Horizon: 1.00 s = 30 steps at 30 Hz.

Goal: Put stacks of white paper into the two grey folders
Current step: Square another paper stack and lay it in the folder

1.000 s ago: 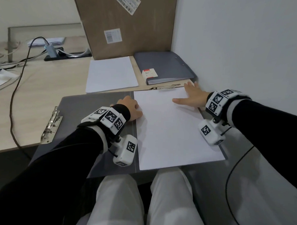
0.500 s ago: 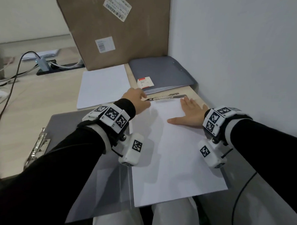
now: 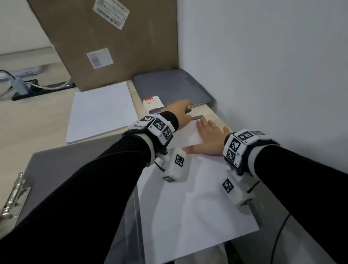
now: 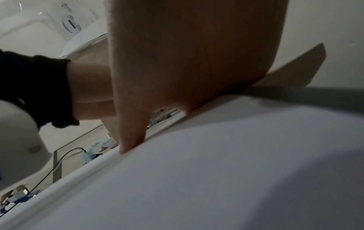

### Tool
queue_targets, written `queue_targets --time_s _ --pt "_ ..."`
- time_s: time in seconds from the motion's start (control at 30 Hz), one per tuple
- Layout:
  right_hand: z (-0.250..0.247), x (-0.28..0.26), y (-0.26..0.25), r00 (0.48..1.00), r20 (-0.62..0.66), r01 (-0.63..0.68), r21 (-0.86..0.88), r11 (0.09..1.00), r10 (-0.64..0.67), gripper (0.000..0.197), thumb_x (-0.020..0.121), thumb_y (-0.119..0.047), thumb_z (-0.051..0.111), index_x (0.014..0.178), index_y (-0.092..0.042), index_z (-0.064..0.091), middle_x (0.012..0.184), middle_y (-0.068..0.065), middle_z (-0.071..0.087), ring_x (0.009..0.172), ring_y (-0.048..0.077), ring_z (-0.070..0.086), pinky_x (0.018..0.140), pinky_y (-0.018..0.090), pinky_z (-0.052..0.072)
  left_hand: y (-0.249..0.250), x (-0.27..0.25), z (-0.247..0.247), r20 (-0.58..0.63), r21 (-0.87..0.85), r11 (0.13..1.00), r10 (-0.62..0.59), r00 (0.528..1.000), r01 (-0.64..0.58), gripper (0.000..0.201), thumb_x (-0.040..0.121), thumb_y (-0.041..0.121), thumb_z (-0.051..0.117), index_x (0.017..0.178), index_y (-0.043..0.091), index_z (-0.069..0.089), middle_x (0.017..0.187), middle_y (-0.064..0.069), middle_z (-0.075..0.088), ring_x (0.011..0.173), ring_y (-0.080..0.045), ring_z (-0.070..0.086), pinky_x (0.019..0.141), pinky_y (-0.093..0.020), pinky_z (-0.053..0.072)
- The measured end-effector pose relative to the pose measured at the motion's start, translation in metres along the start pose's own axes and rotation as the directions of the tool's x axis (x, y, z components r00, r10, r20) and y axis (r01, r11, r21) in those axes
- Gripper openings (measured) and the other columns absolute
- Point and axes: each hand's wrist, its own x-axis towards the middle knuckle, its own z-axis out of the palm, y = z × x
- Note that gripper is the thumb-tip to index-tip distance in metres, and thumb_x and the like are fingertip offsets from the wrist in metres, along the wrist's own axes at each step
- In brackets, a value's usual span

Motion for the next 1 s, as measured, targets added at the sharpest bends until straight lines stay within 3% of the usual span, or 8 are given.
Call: queue_targets --time_s 0.1,0.2,0.37,0.47,0.57,0.7,0.9,1.0 --pt "-0.002 -0.002 -0.001 1.0 0.02 -0.006 0.0 1.0 0.006 0.114 0.073 -0.08 0.042 0.152 -0.017 -0.012 0.159 -0.004 -0.021 0.148 0.015 -0.014 0.117 0.051 -0.003 -0.014 -0.007 -0.018 -0.149 -0.031 0.999 -0.011 0.989 0.007 0.036 0.091 0.018 0.046 0.125 0.021 0.06 0.128 0.0 0.063 0.119 -0.021 0.057 0.105 -0.034 0.043" --pt "-0.003 -0.003 -0.001 1.0 0.027 -0.01 0.004 1.0 0.01 0.114 0.074 -0.08 0.042 0.152 -0.017 -0.012 0.159 -0.004 -0.022 0.148 0.016 -0.015 0.117 0.05 -0.004 -0.032 -0.021 -0.034 -0.206 0.14 0.988 -0.04 0.978 0.07 0.031 0.091 0.021 0.045 0.112 0.024 0.069 0.122 -0.001 0.067 0.114 -0.025 0.059 0.101 -0.035 0.045" --pt "-0.003 -0.005 -0.004 1.0 0.024 -0.013 0.017 1.0 0.013 0.111 0.077 -0.076 0.045 0.152 -0.016 -0.011 0.159 -0.004 -0.02 0.148 0.017 -0.015 0.117 0.046 -0.004 -0.051 -0.04 -0.04 -0.016 0.425 0.896 -0.134 0.991 0.129 0.039 0.095 0.024 0.038 0.129 0.031 0.055 0.14 0.0 0.052 0.129 -0.025 0.047 0.11 -0.039 0.034" --pt "-0.003 -0.005 -0.004 1.0 0.019 -0.019 0.02 1.0 0.018 0.111 0.077 -0.076 0.045 0.152 -0.017 -0.011 0.159 -0.005 -0.021 0.148 0.016 -0.015 0.117 0.045 -0.004 -0.049 -0.043 -0.039 0.154 0.501 0.861 -0.189 0.97 0.089 0.043 0.097 0.018 0.033 0.139 0.014 0.041 0.146 -0.008 0.043 0.135 -0.028 0.039 0.111 -0.04 0.032" --pt "-0.003 -0.004 -0.003 0.999 0.03 -0.022 0.014 1.0 0.021 0.111 0.076 -0.077 0.044 0.152 -0.019 -0.012 0.159 -0.006 -0.021 0.148 0.014 -0.015 0.117 0.048 -0.005 -0.049 -0.046 -0.034 0.228 0.53 0.844 -0.234 0.945 0.082 0.043 0.1 0.013 0.025 0.141 0.003 0.032 0.144 -0.018 0.042 0.132 -0.031 0.041 0.101 -0.032 0.036" --pt "-0.003 -0.003 -0.001 0.999 0.048 -0.018 -0.001 1.0 0.018 0.111 0.074 -0.079 0.043 0.151 -0.021 -0.013 0.158 -0.008 -0.022 0.148 0.014 -0.016 0.117 0.05 -0.004 -0.048 -0.054 -0.028 0.269 0.468 0.863 -0.344 0.9 0.19 0.047 0.104 0.019 0.016 0.149 0.005 0.017 0.156 -0.012 0.024 0.139 -0.029 0.033 0.109 -0.028 0.026" --pt "-0.008 -0.004 -0.003 0.997 0.075 -0.018 -0.03 0.999 0.02 0.11 0.077 -0.077 0.042 0.152 -0.019 -0.013 0.158 -0.007 -0.024 0.148 0.015 -0.016 0.118 0.047 -0.003 -0.062 -0.056 -0.012 0.199 0.162 0.957 -0.271 0.942 0.241 0.039 0.1 0.003 0.022 0.137 -0.002 0.034 0.152 -0.025 0.017 0.142 -0.033 0.02 0.11 -0.043 0.032" --pt "-0.013 -0.005 -0.007 0.996 0.087 -0.022 -0.054 0.998 0.027 0.111 0.078 -0.075 0.043 0.152 -0.016 -0.013 0.159 -0.003 -0.022 0.148 0.02 -0.014 0.118 0.042 -0.002 -0.064 -0.06 -0.022 0.171 -0.135 0.919 -0.348 0.922 0.372 0.048 0.103 0.024 0.027 0.147 0.004 0.028 0.156 -0.014 0.023 0.145 -0.026 0.022 0.118 -0.032 0.019"
